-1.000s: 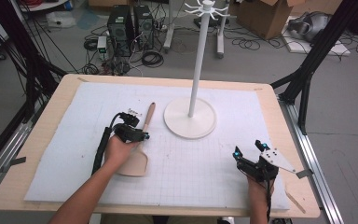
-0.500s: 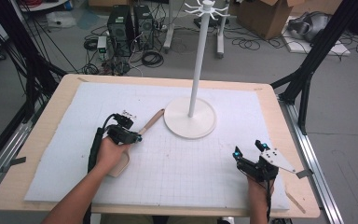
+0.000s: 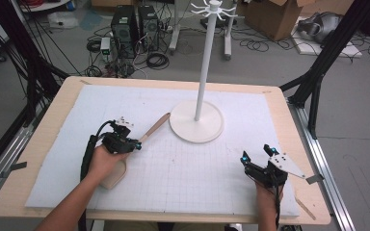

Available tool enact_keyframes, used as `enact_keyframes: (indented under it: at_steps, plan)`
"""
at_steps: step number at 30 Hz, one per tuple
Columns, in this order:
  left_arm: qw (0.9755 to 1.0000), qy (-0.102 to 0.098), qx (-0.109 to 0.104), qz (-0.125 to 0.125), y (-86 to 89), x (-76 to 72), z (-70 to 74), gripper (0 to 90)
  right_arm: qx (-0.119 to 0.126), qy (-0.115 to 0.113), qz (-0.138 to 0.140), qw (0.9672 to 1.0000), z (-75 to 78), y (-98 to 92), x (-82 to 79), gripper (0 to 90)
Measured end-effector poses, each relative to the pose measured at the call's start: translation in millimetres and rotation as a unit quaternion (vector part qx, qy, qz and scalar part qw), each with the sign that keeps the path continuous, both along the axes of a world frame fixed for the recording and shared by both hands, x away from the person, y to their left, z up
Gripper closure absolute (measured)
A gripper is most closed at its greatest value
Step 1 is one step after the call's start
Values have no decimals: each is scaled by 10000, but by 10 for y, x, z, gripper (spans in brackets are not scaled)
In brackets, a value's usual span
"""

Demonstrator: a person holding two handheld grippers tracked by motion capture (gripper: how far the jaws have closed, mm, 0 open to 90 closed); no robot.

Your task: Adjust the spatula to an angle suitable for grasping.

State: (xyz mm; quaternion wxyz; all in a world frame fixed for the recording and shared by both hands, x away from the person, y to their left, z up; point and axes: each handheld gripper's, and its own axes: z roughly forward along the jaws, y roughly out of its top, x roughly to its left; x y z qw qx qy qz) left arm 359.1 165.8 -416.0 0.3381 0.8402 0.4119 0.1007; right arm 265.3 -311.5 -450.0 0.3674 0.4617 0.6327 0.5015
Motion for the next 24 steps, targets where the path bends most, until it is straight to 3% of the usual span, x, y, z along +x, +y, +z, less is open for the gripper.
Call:
enact_keyframes:
  at_steps: [4, 8, 10, 11, 12, 13, 17, 18, 19, 21, 24]
  plan:
    - [9992, -117, -159, -346, 70, -97, 24, 778, 4, 2, -19, 10000, 0, 1, 0, 154]
    - [9963, -278, -252, -770, 100, -197, 70, 779, -2, -1, -17, 10000, 0, -1, 1, 154]
    - [9955, -312, -290, -848, 94, -212, 79, 779, 1, 0, -19, 10000, 0, -1, 1, 154]
    - [9942, -336, -337, -963, 86, -228, 90, 779, 3, 0, -17, 10000, 0, -1, 1, 154]
    - [9914, -416, -415, -1170, 48, -261, 107, 779, 12, 9, -24, 10000, -1, 0, 0, 155]
    - [9914, -416, -415, -1170, 48, -261, 107, 779, 19, 6, -23, 10000, -1, 0, 0, 154]
    - [9850, -503, -504, -1573, -67, -327, 118, 778, 19, 8, -23, 10000, 0, 0, 0, 155]
    - [9807, -539, -523, -1805, -132, -361, 114, 778, 9, -2, -15, 10000, -1, -1, 2, 154]
    - [9807, -539, -523, -1805, -132, -361, 114, 779, 19, 7, -20, 10000, -1, 0, 0, 154]
    - [9754, -555, -497, -2073, -225, -389, 95, 778, 16, 9, -18, 10000, -1, -1, 0, 155]
    - [9721, -524, -424, -2249, -304, -397, 67, 778, 19, 8, -20, 10000, -1, -1, 0, 154]
